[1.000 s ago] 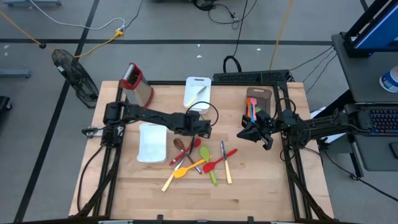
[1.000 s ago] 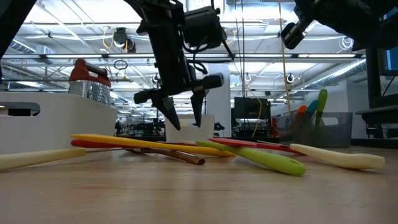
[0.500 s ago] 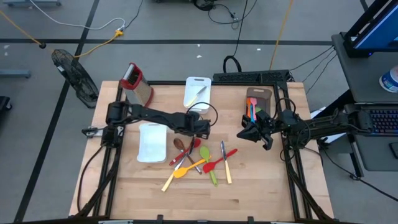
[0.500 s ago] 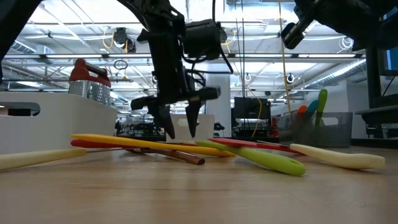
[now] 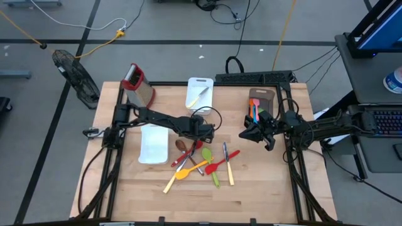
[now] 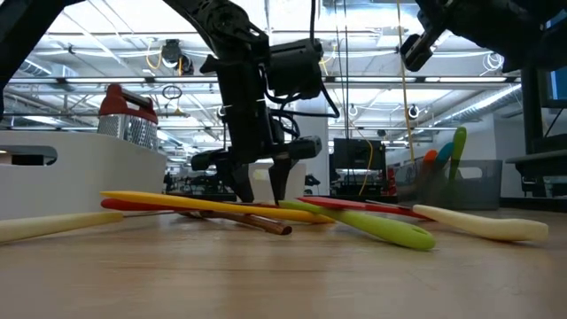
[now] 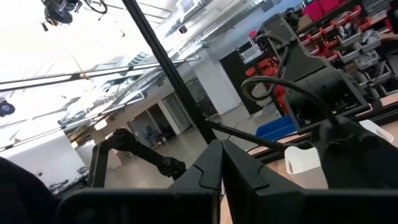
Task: Pick & Place Kitchen Items
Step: Put the yellow knife into the top white bin
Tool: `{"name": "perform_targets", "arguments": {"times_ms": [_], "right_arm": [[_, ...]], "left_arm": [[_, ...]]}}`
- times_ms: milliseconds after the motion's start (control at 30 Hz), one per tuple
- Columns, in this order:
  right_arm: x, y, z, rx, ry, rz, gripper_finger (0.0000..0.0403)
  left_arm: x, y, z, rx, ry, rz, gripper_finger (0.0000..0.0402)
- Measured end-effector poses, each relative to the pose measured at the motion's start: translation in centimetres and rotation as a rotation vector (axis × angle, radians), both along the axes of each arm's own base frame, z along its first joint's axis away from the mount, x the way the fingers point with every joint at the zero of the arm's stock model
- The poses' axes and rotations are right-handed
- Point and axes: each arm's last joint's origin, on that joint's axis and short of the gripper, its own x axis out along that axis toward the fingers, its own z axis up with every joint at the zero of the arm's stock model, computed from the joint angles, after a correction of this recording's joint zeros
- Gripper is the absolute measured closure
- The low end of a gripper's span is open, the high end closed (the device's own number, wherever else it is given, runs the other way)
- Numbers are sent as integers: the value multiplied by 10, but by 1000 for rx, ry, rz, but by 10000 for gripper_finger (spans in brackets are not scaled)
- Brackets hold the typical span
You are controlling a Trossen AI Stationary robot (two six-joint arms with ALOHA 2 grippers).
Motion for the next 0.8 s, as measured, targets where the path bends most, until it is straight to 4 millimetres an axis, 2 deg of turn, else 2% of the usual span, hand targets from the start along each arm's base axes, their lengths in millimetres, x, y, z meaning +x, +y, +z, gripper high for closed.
{"name": "perform_targets", "arguments": {"times_ms": [400,800], "right_arm": [[0,0,0,2,1,1,399],[0,0,0,2,1,1,399]], "left_arm": [[-2,1,-2,41,29,-13,367],[-2,1,2,36,5,30,366]]}}
